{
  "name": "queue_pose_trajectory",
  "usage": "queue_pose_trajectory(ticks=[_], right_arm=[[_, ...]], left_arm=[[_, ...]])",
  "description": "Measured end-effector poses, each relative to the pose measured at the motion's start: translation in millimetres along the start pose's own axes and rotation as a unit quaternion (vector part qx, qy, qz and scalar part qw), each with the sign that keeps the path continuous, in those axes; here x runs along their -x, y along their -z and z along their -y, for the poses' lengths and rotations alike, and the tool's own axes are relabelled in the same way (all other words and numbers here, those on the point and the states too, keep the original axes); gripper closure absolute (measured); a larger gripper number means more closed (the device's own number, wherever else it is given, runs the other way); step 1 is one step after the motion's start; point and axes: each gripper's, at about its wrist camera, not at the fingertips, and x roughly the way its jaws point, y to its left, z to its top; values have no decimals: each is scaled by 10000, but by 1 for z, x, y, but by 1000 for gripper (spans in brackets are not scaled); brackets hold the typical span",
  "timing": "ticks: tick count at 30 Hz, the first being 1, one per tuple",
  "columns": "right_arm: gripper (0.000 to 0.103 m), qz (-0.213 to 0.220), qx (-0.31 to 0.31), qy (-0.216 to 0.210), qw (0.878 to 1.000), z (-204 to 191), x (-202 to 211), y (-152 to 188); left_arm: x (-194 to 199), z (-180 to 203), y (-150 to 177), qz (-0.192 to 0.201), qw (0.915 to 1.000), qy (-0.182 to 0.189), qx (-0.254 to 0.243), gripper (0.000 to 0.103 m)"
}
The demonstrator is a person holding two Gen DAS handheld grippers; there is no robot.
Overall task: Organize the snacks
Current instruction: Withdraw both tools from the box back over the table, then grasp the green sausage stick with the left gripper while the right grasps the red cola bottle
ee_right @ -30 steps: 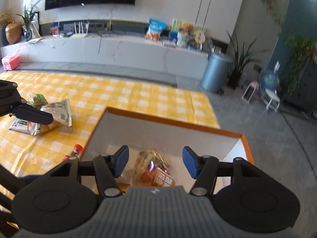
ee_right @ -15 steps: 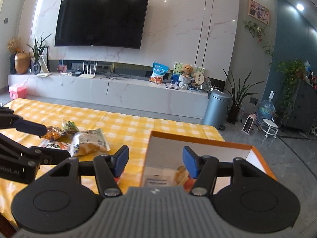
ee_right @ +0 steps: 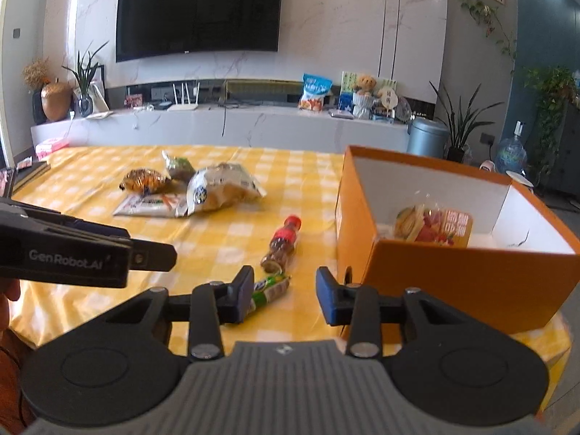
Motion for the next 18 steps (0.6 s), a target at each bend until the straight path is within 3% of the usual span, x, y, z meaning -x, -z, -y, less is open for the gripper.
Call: queue_pose_trajectory(ticks=[2,7,14,18], right_arm=[[71,-64,87,63,9999,-4,-6,9],[85,-351,-94,130,9993,5,-28,16],[85,-424,-399,27,9983,16,-50,23],[85,-540,-595,-138,9967,27,-62,27]], left_arm=[[-4,4,3,-20,10000,43,-67,36],[-18,14,10,-3,9996,164,-218,36],[-37,19,12,-99,9985,173,-502,38],[-41,24,18,-106,9968,174,-767,33]])
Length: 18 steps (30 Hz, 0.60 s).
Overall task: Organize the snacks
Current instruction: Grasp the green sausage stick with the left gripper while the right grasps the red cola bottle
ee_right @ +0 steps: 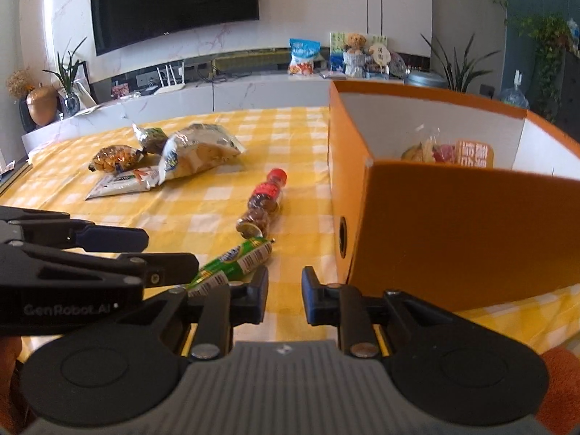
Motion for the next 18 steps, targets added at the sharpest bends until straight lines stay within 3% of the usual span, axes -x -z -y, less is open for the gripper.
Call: queue_pose_trajectory(ticks=[11,18], right_arm=[[84,-179,-390,-90,9990,21,-14,3],[87,-142,-386,-73,9991,21,-14,3]], left_arm=[[-24,8,3,-348,9985,-94,-416,32],[-39,16,-6,-434,9971,-68,-626,42]])
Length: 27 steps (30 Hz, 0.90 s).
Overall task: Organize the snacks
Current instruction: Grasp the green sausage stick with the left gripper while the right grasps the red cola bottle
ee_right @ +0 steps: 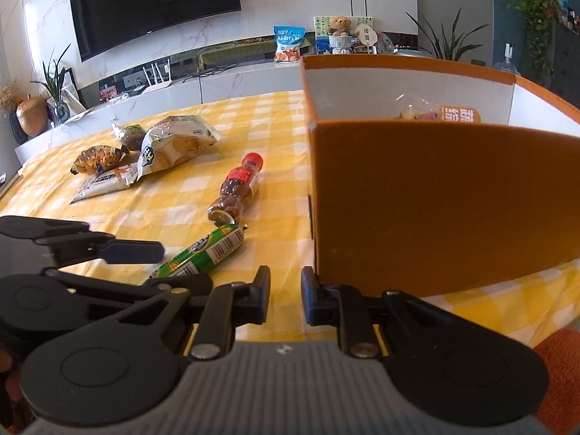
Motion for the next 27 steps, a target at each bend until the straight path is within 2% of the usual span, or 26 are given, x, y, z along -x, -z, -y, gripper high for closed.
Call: queue_pose_trajectory(ticks=[5,9,14,22,27], right_arm=[[88,23,-86,-41,10000,2,1,1],[88,45,-40,-32,10000,0,0,2],[88,107,90,-27,9999,-5,4,2],[87,368,625,-339,9968,-34,11,-1],[80,524,592,-182,9967,-59,-3,-16]], left_arm=[[-6,3,-6,48,9999,86,-104,57],[-5,7,-5,56,9997,169,-146,76],[3,4,-3,40,10000,8,43,78],[36,-27,-2,311,9966,-372,667,78],[32,-52,-9,314,9927,-672,948,78]])
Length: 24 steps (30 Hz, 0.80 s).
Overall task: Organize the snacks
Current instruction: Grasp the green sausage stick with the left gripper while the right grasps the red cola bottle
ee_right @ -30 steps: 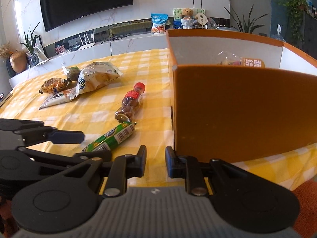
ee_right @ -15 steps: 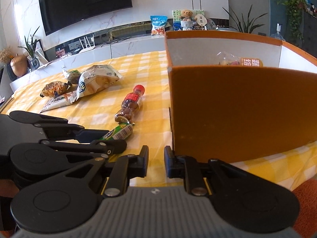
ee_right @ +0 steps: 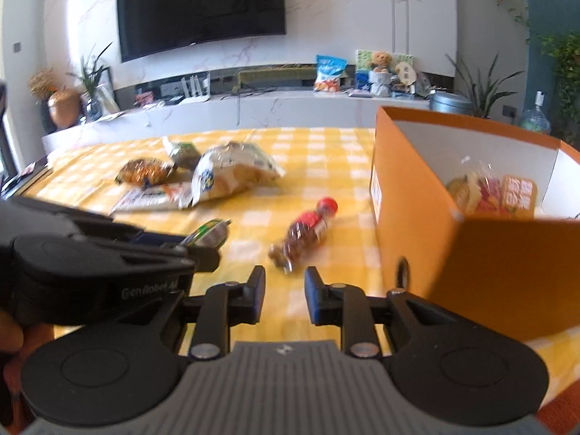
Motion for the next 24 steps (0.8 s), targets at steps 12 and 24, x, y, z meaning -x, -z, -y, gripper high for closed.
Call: queue_pose_trajectory(ticks=[12,24], right_arm=[[57,-75,-322,877,9956,-14,-67,-39],[73,-584,-662,673,9938,2,-88,-33]], left_arm=[[-19,-35,-12,-1,9989,-144,456,78],[-29,-23,-14,-203,9990,-30,389,78]])
